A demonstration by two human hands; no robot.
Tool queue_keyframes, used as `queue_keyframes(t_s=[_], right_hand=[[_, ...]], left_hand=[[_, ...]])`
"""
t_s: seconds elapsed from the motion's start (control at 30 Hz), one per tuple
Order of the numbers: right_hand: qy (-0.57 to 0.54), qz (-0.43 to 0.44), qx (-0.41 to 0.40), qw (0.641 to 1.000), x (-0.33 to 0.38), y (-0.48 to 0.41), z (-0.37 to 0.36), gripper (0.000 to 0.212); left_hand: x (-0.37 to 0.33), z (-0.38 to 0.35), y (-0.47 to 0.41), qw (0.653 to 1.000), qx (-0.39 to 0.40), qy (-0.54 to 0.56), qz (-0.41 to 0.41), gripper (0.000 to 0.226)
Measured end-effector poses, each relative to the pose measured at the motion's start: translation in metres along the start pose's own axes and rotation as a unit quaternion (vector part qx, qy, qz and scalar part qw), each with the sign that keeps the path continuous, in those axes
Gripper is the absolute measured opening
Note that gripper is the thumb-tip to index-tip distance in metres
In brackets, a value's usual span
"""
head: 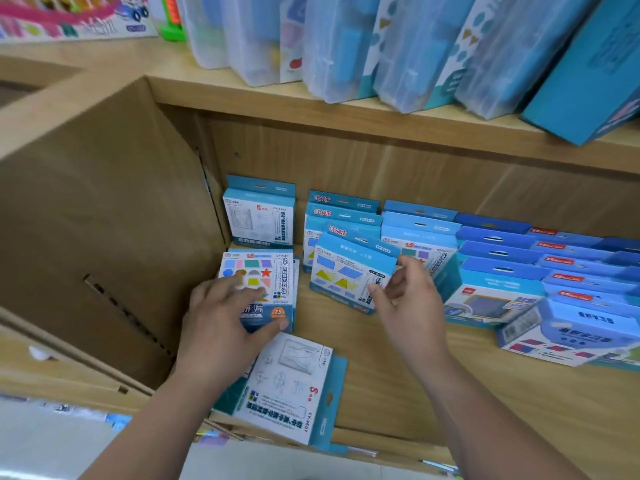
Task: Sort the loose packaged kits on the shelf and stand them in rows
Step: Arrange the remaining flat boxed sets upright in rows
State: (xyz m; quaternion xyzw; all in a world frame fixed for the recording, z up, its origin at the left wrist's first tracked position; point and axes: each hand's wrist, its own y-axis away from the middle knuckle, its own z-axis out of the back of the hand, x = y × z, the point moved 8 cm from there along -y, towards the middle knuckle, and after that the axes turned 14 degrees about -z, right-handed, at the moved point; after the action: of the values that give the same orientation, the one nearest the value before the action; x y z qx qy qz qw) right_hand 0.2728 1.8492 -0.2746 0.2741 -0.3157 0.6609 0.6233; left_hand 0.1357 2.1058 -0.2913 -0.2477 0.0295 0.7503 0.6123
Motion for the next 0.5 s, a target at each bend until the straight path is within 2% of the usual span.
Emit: queue_keyframes(t_s=[0.17, 0.33, 0.5], right_hand=[[0.013, -0.004, 0.004, 1.000, 0.008, -0.009, -0.013, 0.048], [0.016, -0.018, 0.006, 1.000, 0.012, -0.016, -0.022, 0.031], [0.022, -0.010, -0.007, 1.000, 0.012, -0.021, -0.024, 0.031]], left_hand=[[0.005, -0.004, 0.001, 1.000, -0.014, 0.018, -0.005, 0.075], [0.007, -0.004, 0.001, 0.999, -0.029, 0.026, -0.015, 0.069], [0.008, -0.005, 0.001, 0.999, -0.039, 0.026, -0.019, 0.070]])
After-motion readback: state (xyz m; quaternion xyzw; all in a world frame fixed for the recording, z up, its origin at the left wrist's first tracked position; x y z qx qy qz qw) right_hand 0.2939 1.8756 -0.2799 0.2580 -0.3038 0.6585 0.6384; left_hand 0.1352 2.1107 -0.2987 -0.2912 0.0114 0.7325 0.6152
